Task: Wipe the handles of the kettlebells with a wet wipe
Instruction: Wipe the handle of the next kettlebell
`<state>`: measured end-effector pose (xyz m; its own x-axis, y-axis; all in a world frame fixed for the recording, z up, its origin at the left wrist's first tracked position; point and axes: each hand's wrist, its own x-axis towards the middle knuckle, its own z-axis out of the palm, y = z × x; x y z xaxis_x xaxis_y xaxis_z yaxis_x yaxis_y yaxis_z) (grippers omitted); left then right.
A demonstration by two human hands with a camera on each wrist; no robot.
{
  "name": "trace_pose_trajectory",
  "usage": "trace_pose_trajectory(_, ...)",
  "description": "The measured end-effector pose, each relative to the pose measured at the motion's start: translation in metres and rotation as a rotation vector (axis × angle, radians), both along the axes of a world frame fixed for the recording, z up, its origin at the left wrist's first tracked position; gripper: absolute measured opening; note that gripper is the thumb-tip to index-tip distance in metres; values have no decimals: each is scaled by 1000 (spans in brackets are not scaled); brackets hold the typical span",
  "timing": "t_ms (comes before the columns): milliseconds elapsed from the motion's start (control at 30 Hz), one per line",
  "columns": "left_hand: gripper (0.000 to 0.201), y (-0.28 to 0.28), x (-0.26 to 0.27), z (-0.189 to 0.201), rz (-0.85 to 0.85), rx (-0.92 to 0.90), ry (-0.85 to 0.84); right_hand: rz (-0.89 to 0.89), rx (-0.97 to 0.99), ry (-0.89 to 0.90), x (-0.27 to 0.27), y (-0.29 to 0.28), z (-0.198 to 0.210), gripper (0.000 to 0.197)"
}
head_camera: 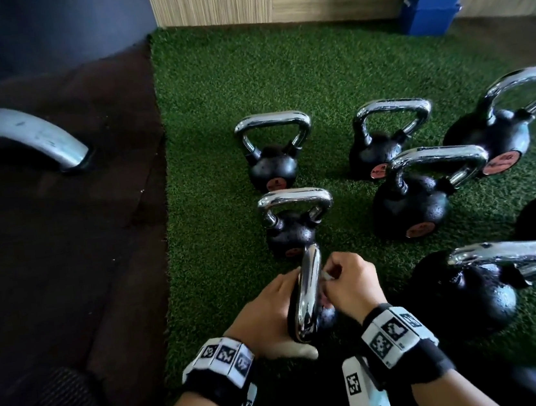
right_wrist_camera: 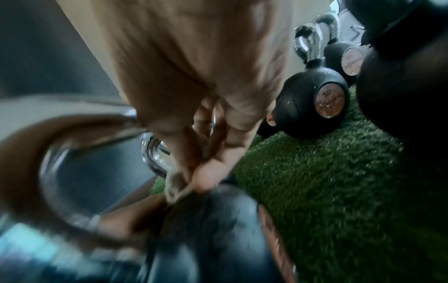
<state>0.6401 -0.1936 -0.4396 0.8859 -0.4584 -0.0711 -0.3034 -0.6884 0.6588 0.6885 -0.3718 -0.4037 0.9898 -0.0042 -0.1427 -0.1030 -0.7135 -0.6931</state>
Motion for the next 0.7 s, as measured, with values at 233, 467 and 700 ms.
trace_pose_trajectory(233, 120, -7, -32, 37, 295, -133, -50, 133, -169, -211, 9, -28, 54, 10)
trace_pose_trajectory(467, 67, -17, -22, 66, 297, -100, -134, 456, -221, -273, 21, -1, 83, 21)
trace_pose_trajectory(700, 90, 8, 5, 82, 55, 203, 21, 541, -303, -176, 16, -24, 92, 23)
